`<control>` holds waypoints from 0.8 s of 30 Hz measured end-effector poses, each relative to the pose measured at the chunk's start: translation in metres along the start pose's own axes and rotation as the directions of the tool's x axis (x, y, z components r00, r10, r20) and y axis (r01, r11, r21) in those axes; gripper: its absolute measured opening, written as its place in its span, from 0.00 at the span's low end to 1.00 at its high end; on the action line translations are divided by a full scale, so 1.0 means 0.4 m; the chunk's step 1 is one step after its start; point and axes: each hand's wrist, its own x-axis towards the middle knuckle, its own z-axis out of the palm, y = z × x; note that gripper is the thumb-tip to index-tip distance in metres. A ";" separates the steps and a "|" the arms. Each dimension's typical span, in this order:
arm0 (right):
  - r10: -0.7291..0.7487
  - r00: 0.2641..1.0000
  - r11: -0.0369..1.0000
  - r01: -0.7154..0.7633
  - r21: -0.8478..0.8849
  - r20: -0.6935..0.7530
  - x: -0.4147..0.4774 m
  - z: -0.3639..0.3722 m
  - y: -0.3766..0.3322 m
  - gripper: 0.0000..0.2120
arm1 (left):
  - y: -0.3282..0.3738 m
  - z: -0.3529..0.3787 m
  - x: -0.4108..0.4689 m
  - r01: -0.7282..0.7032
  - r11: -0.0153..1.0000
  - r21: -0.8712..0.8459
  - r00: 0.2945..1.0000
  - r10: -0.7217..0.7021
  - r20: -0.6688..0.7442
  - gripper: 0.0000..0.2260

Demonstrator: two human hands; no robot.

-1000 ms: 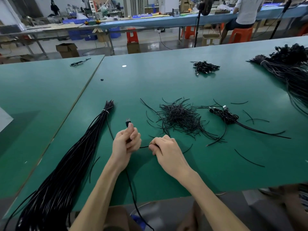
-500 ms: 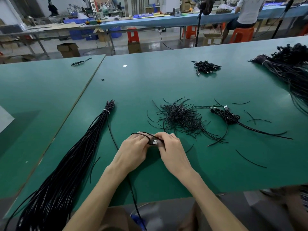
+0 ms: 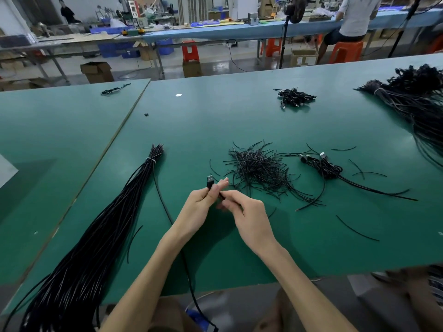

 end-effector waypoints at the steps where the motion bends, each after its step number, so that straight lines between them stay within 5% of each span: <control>1: -0.002 1.000 1.000 0.002 0.007 0.009 0.000 0.001 0.000 0.10 | -0.002 0.001 -0.002 0.022 0.999 -0.048 1.000 -0.023 -0.012 0.23; 5: -0.015 0.993 0.997 0.023 -0.067 0.118 -0.005 0.016 0.000 0.08 | -0.016 -0.002 -0.006 0.065 0.942 -0.330 0.997 -0.076 -0.021 0.22; 8: 0.008 0.983 0.995 0.011 -0.100 0.182 -0.002 0.024 0.003 0.09 | -0.030 -0.014 -0.006 -0.027 0.864 -0.503 1.000 0.029 -0.004 0.25; 17: -0.005 0.985 0.977 0.042 -0.209 0.175 -0.005 0.015 0.007 0.09 | -0.021 -0.074 -0.020 0.072 0.396 -0.915 0.991 0.072 0.109 0.21; 20: 0.019 0.988 0.966 0.020 -0.256 0.150 -0.005 0.017 0.006 0.07 | -0.023 -0.079 -0.027 0.099 0.657 -0.748 0.982 0.059 0.181 0.22; 22: 0.088 0.987 0.960 -0.048 -0.277 0.134 -0.007 0.017 0.003 0.09 | -0.005 -0.070 -0.023 0.051 0.916 -0.398 0.980 0.030 0.195 0.22; 24: 0.112 0.983 0.942 -0.058 -0.330 0.147 -0.007 0.020 0.003 0.14 | 0.019 -0.060 -0.020 -0.042 0.999 -0.012 0.967 0.044 0.250 0.22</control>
